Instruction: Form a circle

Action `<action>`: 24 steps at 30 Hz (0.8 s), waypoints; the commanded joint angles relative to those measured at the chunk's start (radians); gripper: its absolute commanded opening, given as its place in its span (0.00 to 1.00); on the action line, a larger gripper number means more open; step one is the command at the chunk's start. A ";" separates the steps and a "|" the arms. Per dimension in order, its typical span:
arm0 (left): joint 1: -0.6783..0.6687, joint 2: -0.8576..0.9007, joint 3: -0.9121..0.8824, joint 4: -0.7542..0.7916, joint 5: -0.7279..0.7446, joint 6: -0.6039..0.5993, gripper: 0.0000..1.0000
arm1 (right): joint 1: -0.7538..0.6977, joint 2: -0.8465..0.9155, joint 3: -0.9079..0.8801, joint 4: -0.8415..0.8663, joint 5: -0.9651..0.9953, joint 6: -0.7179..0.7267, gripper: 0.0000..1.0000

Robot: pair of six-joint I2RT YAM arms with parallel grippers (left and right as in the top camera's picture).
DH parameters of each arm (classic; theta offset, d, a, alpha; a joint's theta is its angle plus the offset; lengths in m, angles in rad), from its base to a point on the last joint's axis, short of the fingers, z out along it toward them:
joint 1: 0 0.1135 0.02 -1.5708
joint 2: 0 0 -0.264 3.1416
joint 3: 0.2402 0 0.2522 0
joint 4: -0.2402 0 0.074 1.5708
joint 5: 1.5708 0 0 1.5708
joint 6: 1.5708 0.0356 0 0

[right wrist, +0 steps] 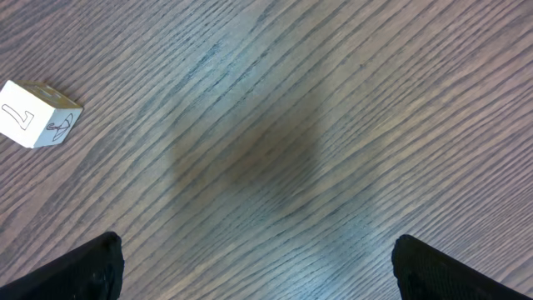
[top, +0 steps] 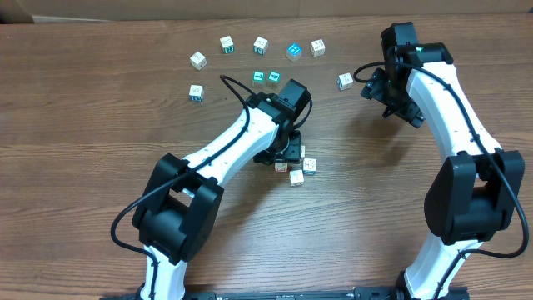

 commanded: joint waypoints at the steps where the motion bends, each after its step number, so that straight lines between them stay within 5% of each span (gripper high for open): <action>1: 0.042 -0.018 0.021 -0.011 0.006 -0.039 0.52 | 0.002 -0.029 0.018 0.002 0.007 0.004 1.00; 9: 0.055 -0.017 0.016 -0.020 -0.009 -0.039 0.16 | 0.002 -0.029 0.018 0.002 0.007 0.004 1.00; 24: 0.046 -0.017 -0.058 0.023 -0.031 -0.050 0.16 | 0.002 -0.029 0.018 0.002 0.007 0.004 1.00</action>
